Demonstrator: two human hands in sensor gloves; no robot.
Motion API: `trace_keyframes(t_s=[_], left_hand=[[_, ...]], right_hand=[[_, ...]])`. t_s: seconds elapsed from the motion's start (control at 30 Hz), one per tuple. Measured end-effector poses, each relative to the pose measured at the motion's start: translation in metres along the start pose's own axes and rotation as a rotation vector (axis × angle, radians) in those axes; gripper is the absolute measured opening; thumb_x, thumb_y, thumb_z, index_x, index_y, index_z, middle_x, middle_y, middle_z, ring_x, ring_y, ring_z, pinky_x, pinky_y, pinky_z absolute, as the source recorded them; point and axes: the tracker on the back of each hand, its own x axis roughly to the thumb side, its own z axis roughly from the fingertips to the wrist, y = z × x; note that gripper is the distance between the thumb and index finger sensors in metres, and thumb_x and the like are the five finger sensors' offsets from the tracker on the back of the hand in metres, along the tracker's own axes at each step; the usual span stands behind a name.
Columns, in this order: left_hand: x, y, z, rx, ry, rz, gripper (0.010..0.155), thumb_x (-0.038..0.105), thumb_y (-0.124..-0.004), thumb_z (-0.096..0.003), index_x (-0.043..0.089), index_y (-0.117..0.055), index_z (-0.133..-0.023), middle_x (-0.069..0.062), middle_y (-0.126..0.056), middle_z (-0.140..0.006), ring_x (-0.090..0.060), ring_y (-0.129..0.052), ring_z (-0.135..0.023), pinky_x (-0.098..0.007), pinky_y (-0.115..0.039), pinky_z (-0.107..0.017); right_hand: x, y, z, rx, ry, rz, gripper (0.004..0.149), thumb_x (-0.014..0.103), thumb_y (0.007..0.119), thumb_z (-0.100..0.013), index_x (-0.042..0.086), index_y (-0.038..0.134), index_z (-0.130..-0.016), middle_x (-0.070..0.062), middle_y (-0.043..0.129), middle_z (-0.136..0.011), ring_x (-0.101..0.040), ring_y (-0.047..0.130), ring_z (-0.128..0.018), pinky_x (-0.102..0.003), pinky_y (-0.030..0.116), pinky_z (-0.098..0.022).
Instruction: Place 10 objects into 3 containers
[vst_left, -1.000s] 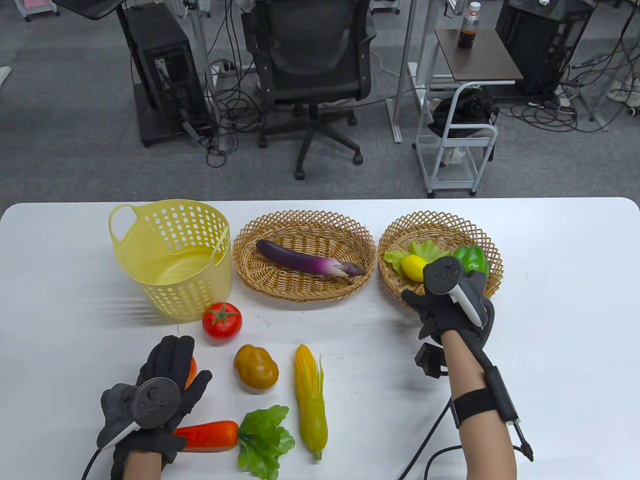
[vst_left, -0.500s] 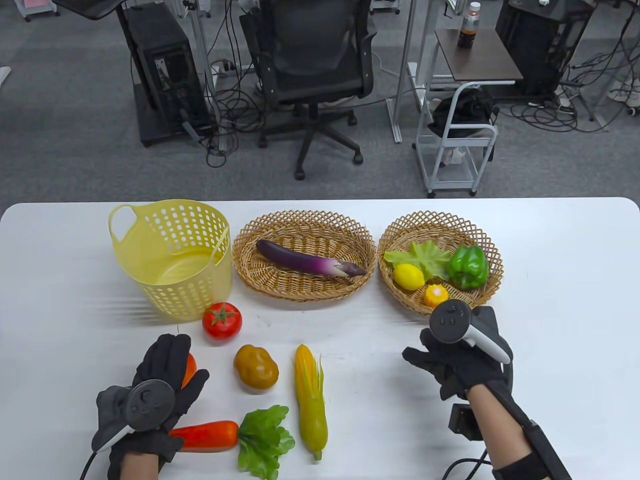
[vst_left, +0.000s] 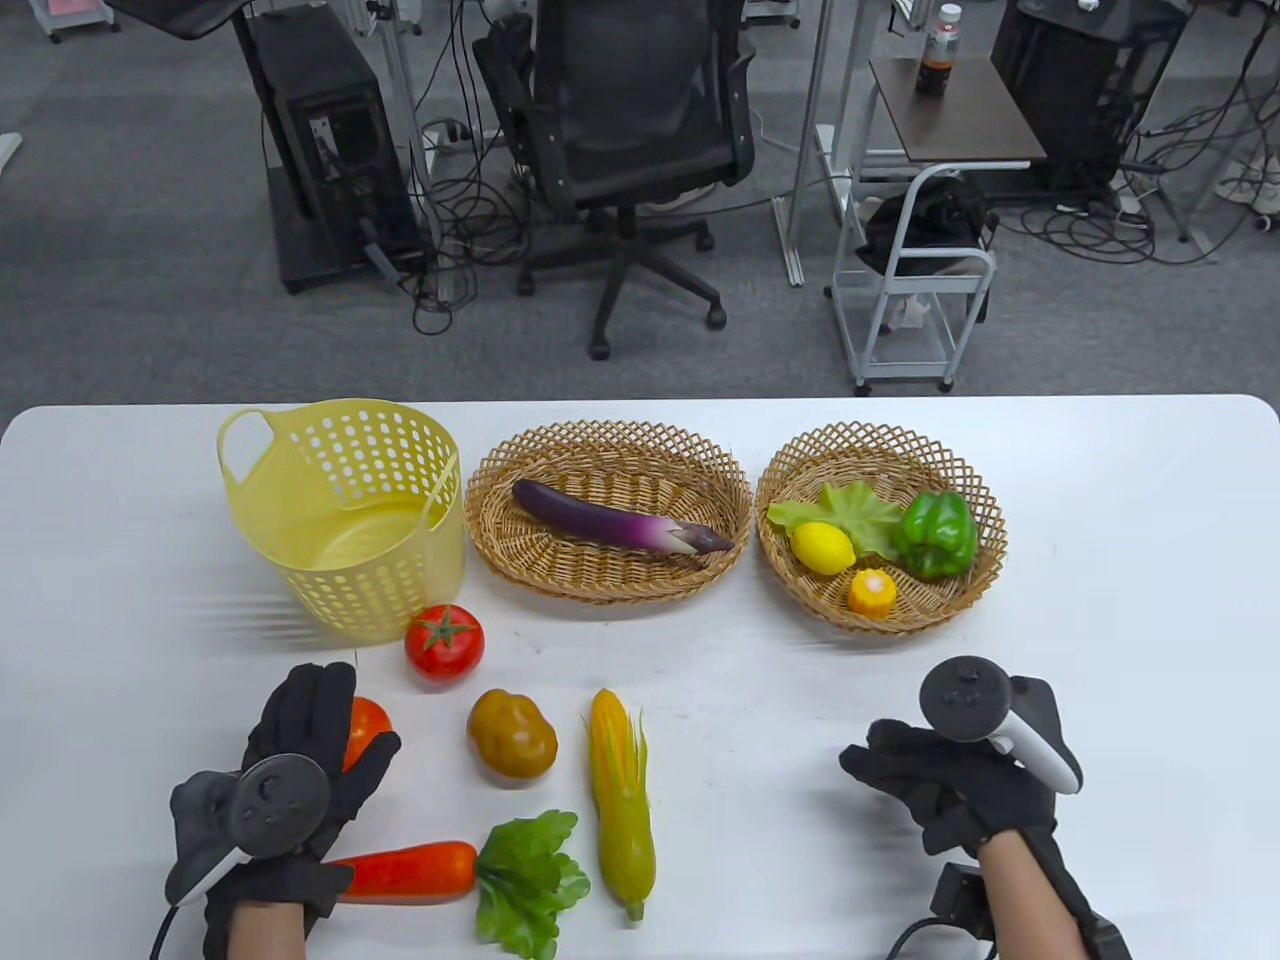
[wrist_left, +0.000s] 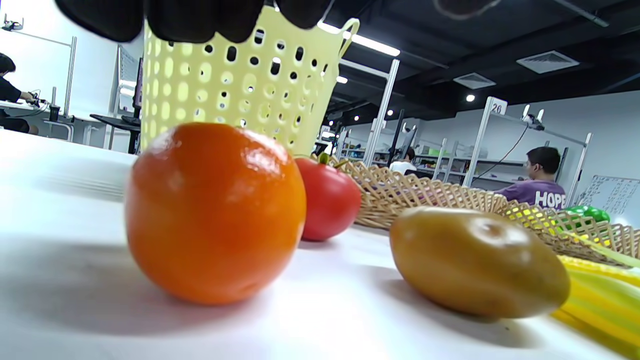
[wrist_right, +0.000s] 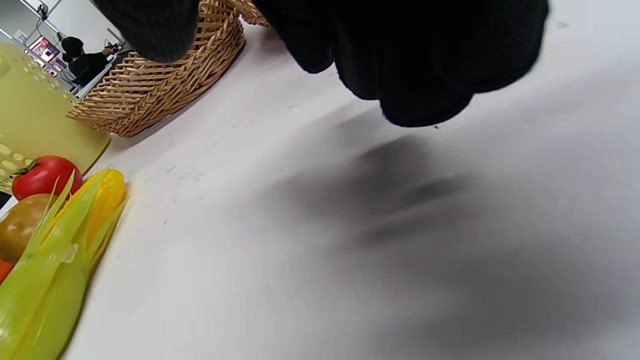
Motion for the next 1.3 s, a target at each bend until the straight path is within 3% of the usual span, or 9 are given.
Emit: trace_keyframes(t_s=[0.2, 0.27, 0.33, 0.4, 0.53, 0.63, 0.9, 0.97, 1.3], left_hand=[[0.000, -0.001, -0.007, -0.136, 0.074, 0.007, 0.082, 0.060, -0.057, -0.0637, 0.001, -0.039, -0.119, -0.036, -0.043, -0.117, -0.062, -0.051, -0.106, -0.074, -0.059, -0.064], [0.004, 0.006, -0.010, -0.200, 0.109, -0.007, 0.081, 0.059, -0.061, -0.0630, -0.006, -0.057, -0.112, -0.038, -0.061, -0.110, -0.062, -0.068, -0.097, -0.072, -0.064, -0.062], [0.014, 0.014, -0.015, -0.366, 0.150, -0.054, 0.081, 0.060, -0.061, -0.0635, -0.006, -0.057, -0.111, -0.037, -0.063, -0.109, -0.061, -0.070, -0.095, -0.068, -0.068, -0.062], [0.028, 0.016, -0.018, -0.435, 0.125, -0.092, 0.081, 0.060, -0.067, -0.0615, -0.005, -0.063, -0.109, -0.037, -0.069, -0.106, -0.060, -0.078, -0.091, -0.062, -0.077, -0.056], [0.049, 0.003, -0.023, -0.612, 0.072, -0.205, 0.088, 0.063, -0.077, -0.0543, -0.008, -0.072, -0.106, -0.038, -0.080, -0.100, -0.058, -0.091, -0.082, -0.052, -0.092, -0.037], [0.058, -0.017, -0.022, -0.711, 0.033, -0.276, 0.092, 0.064, -0.081, -0.0507, -0.008, -0.072, -0.106, -0.038, -0.080, -0.100, -0.056, -0.093, -0.081, -0.046, -0.094, -0.032], [0.067, -0.045, -0.013, -0.796, -0.041, -0.380, 0.091, 0.060, -0.089, -0.0445, 0.003, -0.064, -0.111, -0.028, -0.074, -0.108, -0.052, -0.088, -0.090, -0.045, -0.094, -0.036], [0.068, -0.052, -0.012, -0.809, -0.051, -0.403, 0.085, 0.058, -0.090, -0.0440, 0.016, -0.063, -0.112, -0.024, -0.075, -0.109, -0.050, -0.088, -0.090, -0.043, -0.095, -0.035], [0.068, -0.059, -0.006, -0.788, -0.090, -0.453, 0.073, 0.051, -0.091, -0.0451, 0.031, -0.061, -0.108, -0.023, -0.071, -0.107, -0.045, -0.088, -0.090, -0.039, -0.094, -0.038]], right_hand=[[-0.001, 0.000, 0.000, 0.005, -0.001, -0.001, 0.076, 0.054, 0.066, -0.059, -0.001, 0.054, -0.111, -0.036, 0.067, -0.103, -0.052, 0.084, -0.075, -0.056, 0.075, -0.052], [-0.002, -0.001, 0.000, 0.003, -0.008, -0.015, 0.076, 0.054, 0.066, -0.059, -0.001, 0.053, -0.111, -0.036, 0.066, -0.104, -0.052, 0.083, -0.075, -0.056, 0.075, -0.052], [-0.002, -0.002, 0.000, 0.008, -0.008, -0.019, 0.076, 0.053, 0.066, -0.059, -0.001, 0.053, -0.111, -0.036, 0.066, -0.104, -0.052, 0.083, -0.075, -0.056, 0.075, -0.052], [-0.003, -0.002, 0.000, 0.007, -0.010, -0.019, 0.076, 0.053, 0.066, -0.059, 0.000, 0.053, -0.111, -0.036, 0.066, -0.104, -0.052, 0.083, -0.075, -0.056, 0.074, -0.053], [-0.003, -0.002, 0.000, 0.007, -0.009, -0.014, 0.076, 0.053, 0.066, -0.059, 0.000, 0.053, -0.111, -0.036, 0.066, -0.104, -0.052, 0.083, -0.075, -0.056, 0.074, -0.053], [-0.003, -0.002, -0.001, 0.015, -0.006, -0.016, 0.075, 0.053, 0.066, -0.059, 0.000, 0.053, -0.111, -0.036, 0.065, -0.105, -0.052, 0.083, -0.075, -0.056, 0.074, -0.053], [-0.004, -0.003, 0.000, 0.017, 0.003, -0.019, 0.076, 0.053, 0.066, -0.059, 0.000, 0.052, -0.111, -0.036, 0.065, -0.105, -0.052, 0.083, -0.076, -0.055, 0.075, -0.053], [-0.004, -0.003, 0.000, 0.018, 0.008, -0.016, 0.075, 0.053, 0.066, -0.059, 0.000, 0.052, -0.111, -0.036, 0.065, -0.105, -0.052, 0.083, -0.075, -0.055, 0.075, -0.053], [-0.004, -0.003, 0.000, 0.026, 0.026, -0.013, 0.075, 0.053, 0.066, -0.059, 0.000, 0.052, -0.111, -0.036, 0.065, -0.105, -0.051, 0.083, -0.075, -0.055, 0.075, -0.052]])
